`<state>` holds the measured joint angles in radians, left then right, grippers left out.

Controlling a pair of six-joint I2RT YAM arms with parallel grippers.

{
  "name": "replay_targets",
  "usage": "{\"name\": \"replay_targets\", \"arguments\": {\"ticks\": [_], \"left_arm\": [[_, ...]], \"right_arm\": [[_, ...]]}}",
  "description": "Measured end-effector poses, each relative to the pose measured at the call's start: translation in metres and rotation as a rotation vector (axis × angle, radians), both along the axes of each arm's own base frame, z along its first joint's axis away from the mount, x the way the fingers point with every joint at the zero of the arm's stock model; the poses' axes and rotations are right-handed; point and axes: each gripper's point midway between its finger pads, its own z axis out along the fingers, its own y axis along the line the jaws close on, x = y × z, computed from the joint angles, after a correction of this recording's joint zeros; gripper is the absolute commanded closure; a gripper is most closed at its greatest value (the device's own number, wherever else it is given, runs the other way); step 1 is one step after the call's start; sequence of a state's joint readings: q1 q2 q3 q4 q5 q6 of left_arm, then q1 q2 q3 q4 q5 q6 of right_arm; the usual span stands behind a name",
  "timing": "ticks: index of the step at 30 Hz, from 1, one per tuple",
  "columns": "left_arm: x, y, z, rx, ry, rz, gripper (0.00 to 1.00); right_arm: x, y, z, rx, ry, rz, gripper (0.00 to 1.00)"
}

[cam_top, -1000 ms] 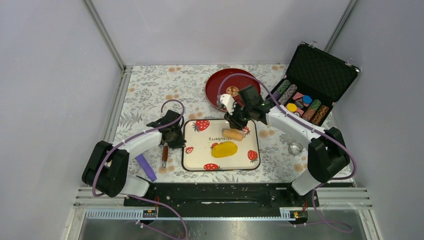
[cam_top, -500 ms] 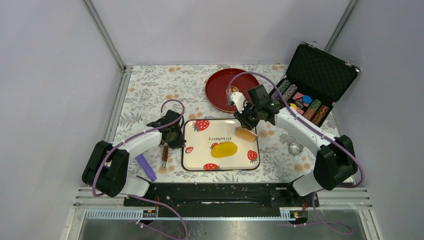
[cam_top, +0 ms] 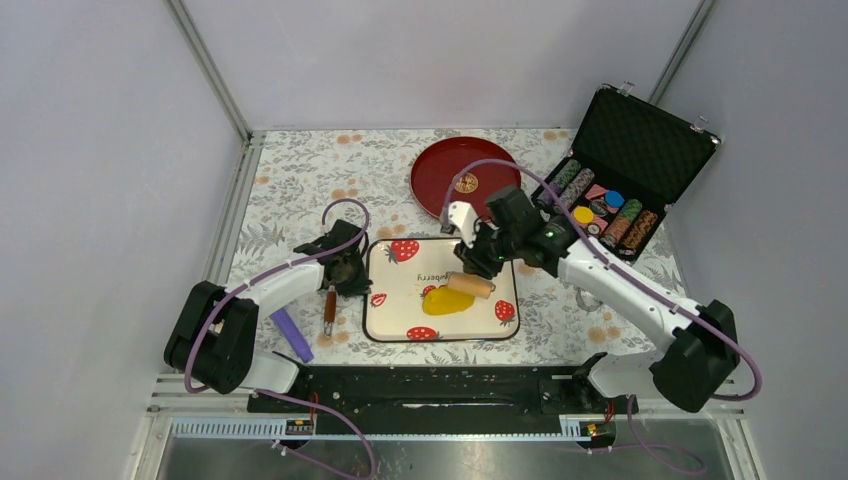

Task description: Roll out the dumpling wrappers from the dough

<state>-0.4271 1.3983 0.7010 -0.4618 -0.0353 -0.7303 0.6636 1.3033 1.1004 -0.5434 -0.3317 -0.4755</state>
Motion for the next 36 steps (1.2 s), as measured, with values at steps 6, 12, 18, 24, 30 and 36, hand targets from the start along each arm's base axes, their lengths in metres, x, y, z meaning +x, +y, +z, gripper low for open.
{"name": "replay_targets", "arguments": {"ticks": [6,12,18,24,30,36], "left_arm": [[0.0,0.0,0.0,0.0,0.0,0.0,1.0],[0.0,0.0,0.0,0.001,0.0,0.0,1.0],[0.0,0.0,0.0,0.001,0.0,0.0,1.0],[0.0,0.0,0.0,0.001,-0.001,0.0,1.0],[0.0,0.0,0.0,0.002,0.0,0.0,1.0],[0.0,0.0,0.0,0.002,0.0,0.0,1.0]], "right_arm": [[-0.016,0.02,-0.028,-0.044,0.05,0.082,1.0],[-0.021,0.02,-0.049,-0.04,0.064,0.096,1.0],[-0.024,0.021,-0.05,-0.01,0.048,0.109,1.0],[-0.03,0.02,-0.05,0.006,0.046,0.124,1.0],[-0.035,0.02,-0.051,0.008,0.068,0.138,1.0],[-0.037,0.022,-0.053,-0.004,0.111,0.142,1.0]]}}
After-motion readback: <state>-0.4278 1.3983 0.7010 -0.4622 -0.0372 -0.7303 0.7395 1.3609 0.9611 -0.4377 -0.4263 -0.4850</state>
